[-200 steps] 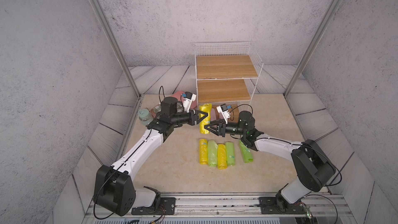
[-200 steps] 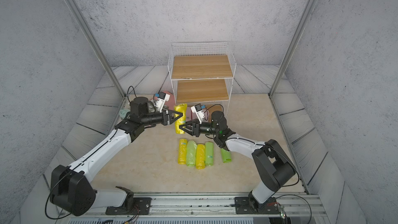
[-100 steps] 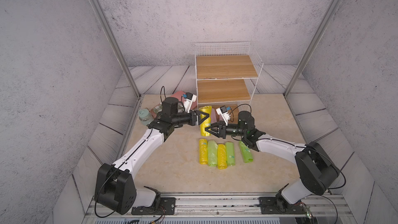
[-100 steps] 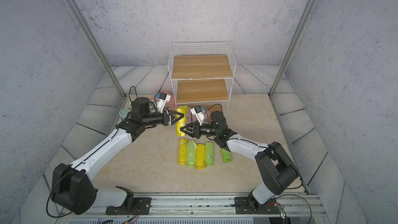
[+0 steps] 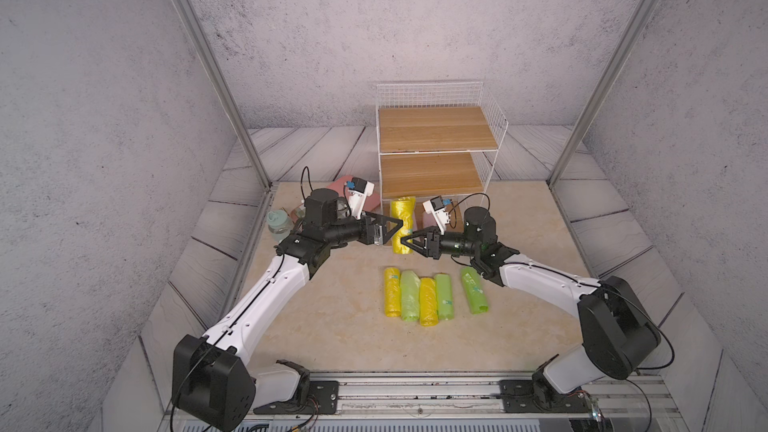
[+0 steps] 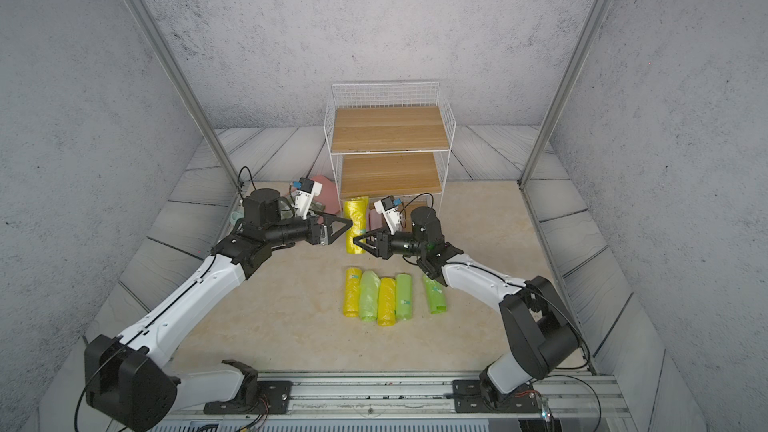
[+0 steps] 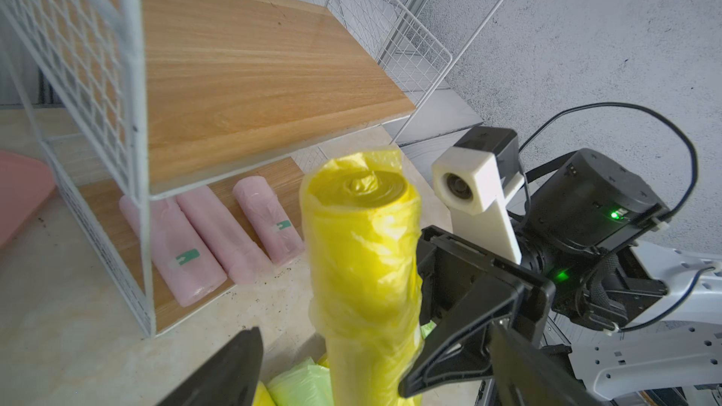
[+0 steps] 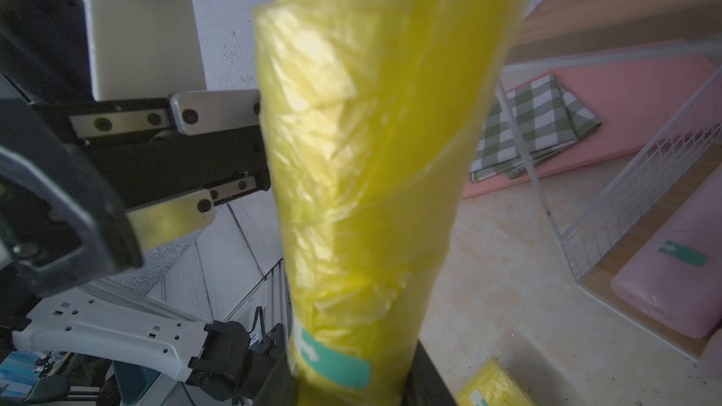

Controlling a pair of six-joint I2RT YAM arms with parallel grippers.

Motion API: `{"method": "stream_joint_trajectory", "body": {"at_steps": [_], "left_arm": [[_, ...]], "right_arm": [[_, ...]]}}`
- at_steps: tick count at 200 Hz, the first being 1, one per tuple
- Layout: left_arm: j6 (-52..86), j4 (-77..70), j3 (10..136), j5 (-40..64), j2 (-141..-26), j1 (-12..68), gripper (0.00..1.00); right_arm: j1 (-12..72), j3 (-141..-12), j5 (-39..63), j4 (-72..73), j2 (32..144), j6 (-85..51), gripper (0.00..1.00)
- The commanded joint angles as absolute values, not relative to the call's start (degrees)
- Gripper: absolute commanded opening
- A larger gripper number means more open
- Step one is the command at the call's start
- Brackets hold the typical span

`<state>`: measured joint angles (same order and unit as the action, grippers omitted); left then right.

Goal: Sort the rolls of trash bags by color and place them on the shelf
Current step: Pick up the roll of trash bags from the center of the board, then place the roll of trash bags on the shelf.

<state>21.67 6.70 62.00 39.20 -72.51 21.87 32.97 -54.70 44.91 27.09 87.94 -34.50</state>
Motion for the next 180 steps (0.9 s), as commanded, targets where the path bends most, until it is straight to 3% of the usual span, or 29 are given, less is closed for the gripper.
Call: {"method": "stream_joint_trajectory", "body": {"at_steps": [1,79,180], "left_arm": [[19.1,9.0,62.1,36.8,-70.3,21.4,0.97],[15.6,15.2,62.0,32.0,-67.8,21.0,0.97],[13.6,17.0,60.9,30.0,-67.4,20.9,0.97]], "right_arm": [[32.1,-58.4,45.1,29.0,86.6,-37.7,0.0],[28.3,-65.6,45.3,32.5,92.2,-50.3,0.0],[26.9,-75.6,42.5,29.5,100.5,-56.6,0.02]]}}
